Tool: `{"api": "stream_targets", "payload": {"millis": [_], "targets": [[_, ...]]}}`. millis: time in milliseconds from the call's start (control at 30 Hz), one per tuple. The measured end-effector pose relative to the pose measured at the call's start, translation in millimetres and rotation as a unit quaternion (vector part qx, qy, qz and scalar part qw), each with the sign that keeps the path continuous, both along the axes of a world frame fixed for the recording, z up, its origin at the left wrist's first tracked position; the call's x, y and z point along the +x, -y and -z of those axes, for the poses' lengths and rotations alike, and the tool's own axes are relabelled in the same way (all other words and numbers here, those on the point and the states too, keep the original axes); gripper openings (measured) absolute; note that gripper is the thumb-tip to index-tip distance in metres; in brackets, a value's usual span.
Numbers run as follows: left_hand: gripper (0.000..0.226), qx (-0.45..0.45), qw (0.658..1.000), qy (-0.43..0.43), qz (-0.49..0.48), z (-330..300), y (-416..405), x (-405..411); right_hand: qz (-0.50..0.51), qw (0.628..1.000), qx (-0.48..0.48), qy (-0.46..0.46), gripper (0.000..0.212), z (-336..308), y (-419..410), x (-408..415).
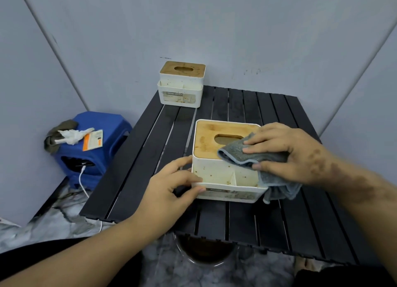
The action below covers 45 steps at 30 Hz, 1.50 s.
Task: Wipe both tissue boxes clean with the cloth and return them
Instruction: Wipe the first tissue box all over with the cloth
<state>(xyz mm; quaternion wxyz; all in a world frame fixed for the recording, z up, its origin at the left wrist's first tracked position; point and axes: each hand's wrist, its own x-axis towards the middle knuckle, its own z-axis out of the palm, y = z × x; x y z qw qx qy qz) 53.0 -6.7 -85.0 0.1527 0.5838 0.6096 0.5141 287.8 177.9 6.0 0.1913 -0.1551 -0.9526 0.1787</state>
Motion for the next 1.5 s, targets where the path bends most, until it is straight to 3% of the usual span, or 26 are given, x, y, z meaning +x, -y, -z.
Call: {"api": "stream_targets", "payload": {"millis": [100, 267, 367, 533, 633, 767, 867, 933, 1067, 1167, 1267, 1333, 1433, 1500], "targets": [[0.020, 0.000, 0.998, 0.068, 0.001, 0.1, -0.2, 2.5, 0.013, 0.998, 0.065, -0.014, 0.035, 9.4, 15.3, -22.6], [0.018, -0.001, 0.998, 0.065, 0.001, -5.0, -0.3, 3.8, 0.007, 0.992, 0.125, -0.030, 0.037, 25.1, 56.2, -80.1], [0.022, -0.011, 0.996, 0.089, 0.002, -4.9, 0.9, 4.8, -0.023, 0.996, 0.088, 0.002, 0.027, 11.4, 39.6, -66.2], [0.029, -0.029, 0.995, 0.091, -0.012, -3.8, 1.5, 5.3, 0.038, 0.996, 0.034, 0.068, 0.032, -12.0, 2.1, -8.7], [0.030, -0.046, 0.992, 0.119, -0.008, -3.8, 2.0, 6.2, 0.054, 0.995, 0.057, 0.056, 0.028, -8.8, 10.6, -19.4], [0.029, -0.052, 0.990, 0.131, -0.009, -7.7, 2.2, 8.4, 0.059, 0.993, 0.094, -0.030, 0.025, 14.5, 52.9, -73.8], [0.030, -0.052, 0.989, 0.140, -0.006, -10.2, 2.2, 8.7, 0.051, 0.995, 0.089, -0.011, 0.025, 14.8, 53.8, -89.0], [0.028, -0.063, 0.987, 0.147, -0.007, -9.9, 2.5, 8.6, 0.103, 0.993, 0.064, -0.003, 0.022, 9.6, 29.9, -80.1], [0.028, -0.082, 0.987, 0.137, -0.019, -9.4, 1.7, 9.7, 0.245, 0.969, 0.021, -0.024, 0.023, 10.5, 13.3, -72.1], [0.026, -0.069, 0.989, 0.133, -0.017, -10.2, 1.5, 9.7, 0.155, 0.984, 0.074, -0.044, 0.024, 16.8, 49.4, -97.1], [0.024, -0.075, 0.989, 0.124, -0.008, -11.0, 2.1, 10.5, 0.095, 0.993, 0.074, -0.001, 0.025, 8.5, 47.0, -99.5], [0.022, -0.075, 0.992, 0.104, -0.014, -9.0, 1.1, 9.2, 0.139, 0.989, 0.050, 0.008, 0.024, 4.1, 22.4, -89.3], [0.019, -0.085, 0.995, 0.047, -0.027, -6.2, -0.7, 7.8, 0.270, 0.953, 0.098, 0.091, 0.028, -0.6, -1.4, -80.6], [0.018, -0.086, 0.995, 0.035, -0.023, -6.1, -0.4, 8.1, 0.272, 0.954, 0.083, 0.094, 0.026, 0.9, 10.1, -89.7]]}}
